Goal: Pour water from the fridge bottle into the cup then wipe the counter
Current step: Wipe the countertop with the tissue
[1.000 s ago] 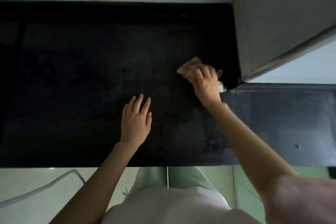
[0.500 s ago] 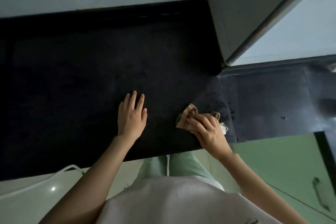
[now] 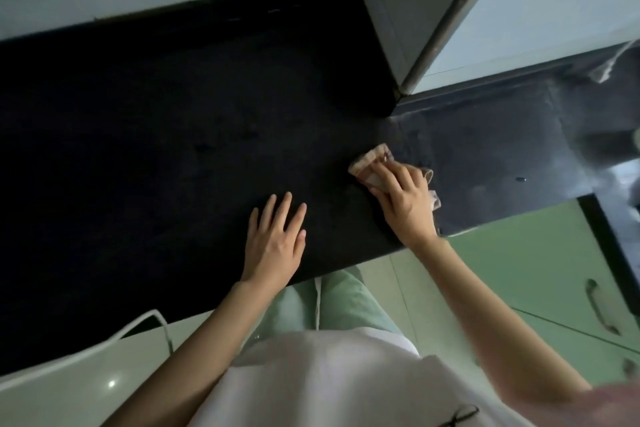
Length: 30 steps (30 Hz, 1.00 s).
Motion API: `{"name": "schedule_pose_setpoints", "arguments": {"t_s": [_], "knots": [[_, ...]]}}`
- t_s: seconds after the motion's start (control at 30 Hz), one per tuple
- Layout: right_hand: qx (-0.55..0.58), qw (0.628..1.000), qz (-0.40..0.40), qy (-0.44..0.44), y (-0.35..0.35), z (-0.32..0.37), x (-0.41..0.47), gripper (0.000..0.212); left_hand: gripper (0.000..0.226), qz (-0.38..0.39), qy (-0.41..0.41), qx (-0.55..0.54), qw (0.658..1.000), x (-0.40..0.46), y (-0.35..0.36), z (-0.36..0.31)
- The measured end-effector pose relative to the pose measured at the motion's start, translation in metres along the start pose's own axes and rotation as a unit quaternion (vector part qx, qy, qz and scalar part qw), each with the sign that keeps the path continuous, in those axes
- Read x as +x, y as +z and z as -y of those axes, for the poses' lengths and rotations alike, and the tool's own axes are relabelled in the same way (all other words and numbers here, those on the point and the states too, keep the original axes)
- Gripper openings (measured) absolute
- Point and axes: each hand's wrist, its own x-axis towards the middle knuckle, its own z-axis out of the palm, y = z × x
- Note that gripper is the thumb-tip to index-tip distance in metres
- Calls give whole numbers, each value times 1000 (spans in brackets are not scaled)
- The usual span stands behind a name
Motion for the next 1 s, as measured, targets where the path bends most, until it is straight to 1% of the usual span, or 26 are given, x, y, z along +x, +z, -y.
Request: {"name": "schedule_pose_setpoints", "arguments": {"t_s": [0.07, 0.13, 0.2, 0.27, 0.33, 0.4, 0.5, 0.6, 0.7, 0.8, 0.9, 1.0], "knots": [[18, 1000, 3, -18, -8, 9, -40, 35, 52, 1, 6, 7, 1000, -2, 3, 1], [31, 998, 17, -46, -13, 12, -60, 34, 51, -11, 11, 9, 1000, -2, 5, 2], [23, 996, 27, -79, -14, 6, -53, 34, 50, -21, 17, 4, 1000, -2, 5, 4], [6, 996, 20, -89, -8, -8, -26, 35, 50, -23, 20, 3, 1000, -2, 4, 5], [-5, 998, 12, -63, -1, -23, 18, 37, 51, -18, 21, 1, 1000, -2, 3, 6], [-16, 999, 21, -23, 1, -31, 61, 41, 51, -9, 18, -4, 1000, -2, 2, 7], [-16, 999, 31, 10, 2, -32, 87, 41, 49, -2, 12, -10, 1000, -2, 2, 9], [-13, 1000, 24, 5, -3, -26, 55, 40, 49, 4, 5, -22, 1000, -1, 3, 7], [16, 999, 15, -23, -15, -13, -14, 36, 51, 6, -3, -31, 1000, 1, 2, 3], [47, 997, 36, -55, -22, -10, -65, 33, 51, 8, -5, -30, 1000, 0, 1, 2], [50, 994, 48, -87, -22, -28, -50, 34, 50, 0, -7, -35, 999, -2, 1, 2], [30, 997, 31, -71, -17, -54, 9, 39, 51, -2, -8, -39, 999, -3, 1, 1]]}}
